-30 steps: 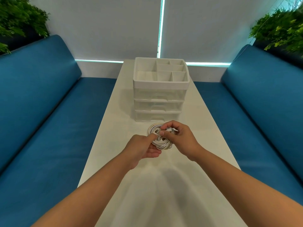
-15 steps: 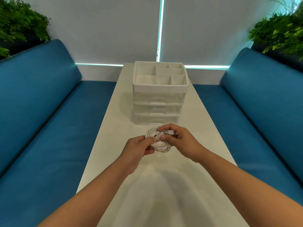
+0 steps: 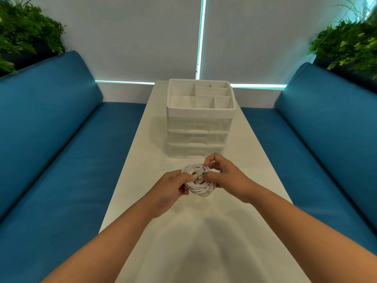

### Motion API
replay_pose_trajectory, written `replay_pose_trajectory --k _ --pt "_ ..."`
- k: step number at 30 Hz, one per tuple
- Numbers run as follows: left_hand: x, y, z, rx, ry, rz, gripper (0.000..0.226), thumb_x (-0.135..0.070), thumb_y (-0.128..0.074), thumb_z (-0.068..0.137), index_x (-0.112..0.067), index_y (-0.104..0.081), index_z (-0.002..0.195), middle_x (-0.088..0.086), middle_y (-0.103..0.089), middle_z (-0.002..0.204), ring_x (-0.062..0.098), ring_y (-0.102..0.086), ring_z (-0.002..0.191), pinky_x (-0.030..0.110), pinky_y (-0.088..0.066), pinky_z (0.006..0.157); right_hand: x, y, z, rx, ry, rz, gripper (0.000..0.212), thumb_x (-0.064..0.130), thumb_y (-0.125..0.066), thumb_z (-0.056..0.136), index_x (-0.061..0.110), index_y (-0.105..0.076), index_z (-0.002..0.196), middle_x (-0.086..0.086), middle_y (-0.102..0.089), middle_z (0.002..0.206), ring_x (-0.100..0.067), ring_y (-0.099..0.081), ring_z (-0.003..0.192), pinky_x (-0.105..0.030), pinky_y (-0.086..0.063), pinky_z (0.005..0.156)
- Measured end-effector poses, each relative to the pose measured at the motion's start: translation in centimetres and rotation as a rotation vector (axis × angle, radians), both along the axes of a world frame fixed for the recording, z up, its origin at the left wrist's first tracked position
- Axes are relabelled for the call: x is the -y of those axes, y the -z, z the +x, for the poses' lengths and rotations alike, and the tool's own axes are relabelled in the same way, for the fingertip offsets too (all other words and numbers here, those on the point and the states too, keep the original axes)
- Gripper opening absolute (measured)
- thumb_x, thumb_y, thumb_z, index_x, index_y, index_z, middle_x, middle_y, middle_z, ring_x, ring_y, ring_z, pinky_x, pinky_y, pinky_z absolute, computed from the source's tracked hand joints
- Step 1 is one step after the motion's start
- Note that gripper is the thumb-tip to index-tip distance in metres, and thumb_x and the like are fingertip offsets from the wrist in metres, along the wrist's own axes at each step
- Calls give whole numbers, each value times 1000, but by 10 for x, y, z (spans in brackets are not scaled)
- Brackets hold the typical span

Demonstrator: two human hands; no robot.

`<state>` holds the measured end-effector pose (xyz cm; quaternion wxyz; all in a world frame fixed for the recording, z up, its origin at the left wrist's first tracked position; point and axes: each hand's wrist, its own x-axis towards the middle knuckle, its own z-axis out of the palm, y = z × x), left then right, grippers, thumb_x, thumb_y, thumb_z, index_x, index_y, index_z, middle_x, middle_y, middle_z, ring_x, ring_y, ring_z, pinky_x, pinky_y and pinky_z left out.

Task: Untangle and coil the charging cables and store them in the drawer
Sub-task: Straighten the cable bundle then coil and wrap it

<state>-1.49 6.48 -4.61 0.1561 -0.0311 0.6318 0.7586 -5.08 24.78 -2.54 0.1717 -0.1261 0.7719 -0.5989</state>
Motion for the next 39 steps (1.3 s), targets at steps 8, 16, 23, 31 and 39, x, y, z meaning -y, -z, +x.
replay_pose_trajectory --k 8,16,23,31,39 --pt "1 8 1 45 -3 75 10 -2 -57 91 -3 -67 91 9 -52 83 12 -40 68 23 -35 62 -1 11 0 -161 106 22 8 1 -67 85 9 -68 87 -13 -70 100 -19 -64 73 -34 -53 66" --pt "4 5 -3 54 -36 -35 9 -5 -61 90 -4 -68 86 4 -57 72 12 -43 62 24 -38 62 2 6 5 -287 -92 170 36 -2 -58 89 25 -71 109 9 -61 112 -2 -55 110 -13 -44 90" --pt "-2 7 1 35 -72 50 12 -2 -63 89 -1 -73 95 6 -68 83 11 -53 69 24 -39 65 -1 11 6 -335 -30 219 30 8 -68 85 32 -67 102 4 -60 114 -5 -59 98 -18 -51 80" --pt "2 7 2 54 17 2 13 -4 -58 93 2 -68 98 6 -65 82 12 -53 69 22 -41 63 2 14 9 -262 24 196 27 5 -66 78 30 -63 89 -2 -63 107 -24 -63 82 -33 -55 71" --pt "8 7 1 103 103 54 13 -3 -54 93 -4 -66 97 8 -65 90 14 -56 77 22 -43 66 1 11 5 -285 -31 299 15 11 -69 80 18 -66 93 -2 -64 102 -25 -62 80 -38 -53 75"
